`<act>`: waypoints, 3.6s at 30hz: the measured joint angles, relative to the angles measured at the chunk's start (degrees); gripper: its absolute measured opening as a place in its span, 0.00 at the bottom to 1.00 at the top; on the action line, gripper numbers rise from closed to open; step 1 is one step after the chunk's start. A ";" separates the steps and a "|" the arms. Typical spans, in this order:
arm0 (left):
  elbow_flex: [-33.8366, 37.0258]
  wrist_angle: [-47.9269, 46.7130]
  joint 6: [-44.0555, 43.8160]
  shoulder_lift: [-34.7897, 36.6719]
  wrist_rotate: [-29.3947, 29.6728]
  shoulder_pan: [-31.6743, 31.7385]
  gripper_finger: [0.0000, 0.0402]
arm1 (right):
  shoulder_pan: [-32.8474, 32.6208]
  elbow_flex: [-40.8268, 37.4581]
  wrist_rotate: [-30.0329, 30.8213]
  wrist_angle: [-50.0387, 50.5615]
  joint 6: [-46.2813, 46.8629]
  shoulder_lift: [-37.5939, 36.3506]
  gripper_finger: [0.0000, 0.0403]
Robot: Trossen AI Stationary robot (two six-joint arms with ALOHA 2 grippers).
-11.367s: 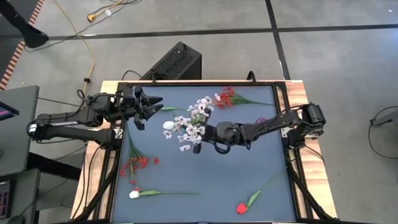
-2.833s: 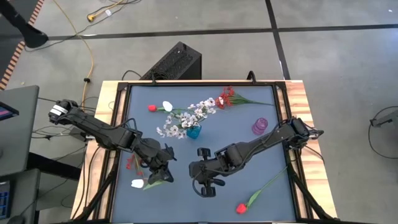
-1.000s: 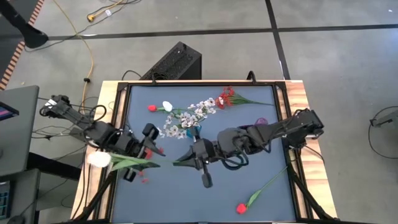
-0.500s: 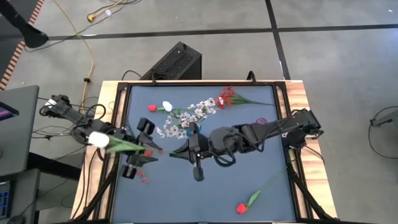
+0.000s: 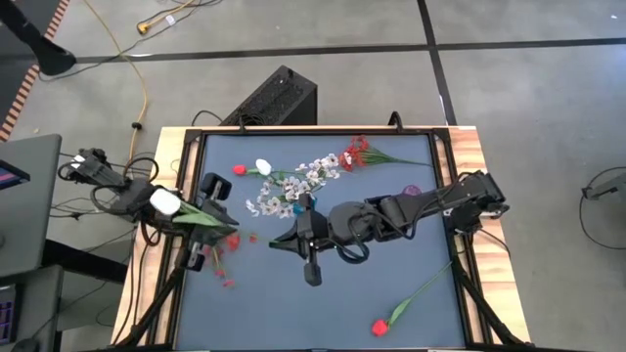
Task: Sort flowers into vase by color
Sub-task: Put the white flower into the blue vase
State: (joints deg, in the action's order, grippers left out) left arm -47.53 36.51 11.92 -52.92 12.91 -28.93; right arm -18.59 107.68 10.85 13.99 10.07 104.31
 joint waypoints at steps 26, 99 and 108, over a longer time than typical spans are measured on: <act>-38.44 -56.13 -14.26 -1.72 11.82 18.36 0.00 | -1.21 0.00 -3.58 25.80 -5.41 -15.76 0.66; -49.69 -73.49 -11.08 -33.38 -35.38 49.85 0.00 | -5.11 -8.66 13.07 32.38 4.50 -20.63 0.66; -38.32 -64.71 -13.11 -30.61 -34.50 48.94 0.00 | -5.51 -8.63 13.05 32.42 4.70 -20.87 0.66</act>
State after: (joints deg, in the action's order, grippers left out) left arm -85.85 -28.20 -1.19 -83.54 -21.59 20.01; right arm -24.10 99.04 23.90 46.41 14.76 83.44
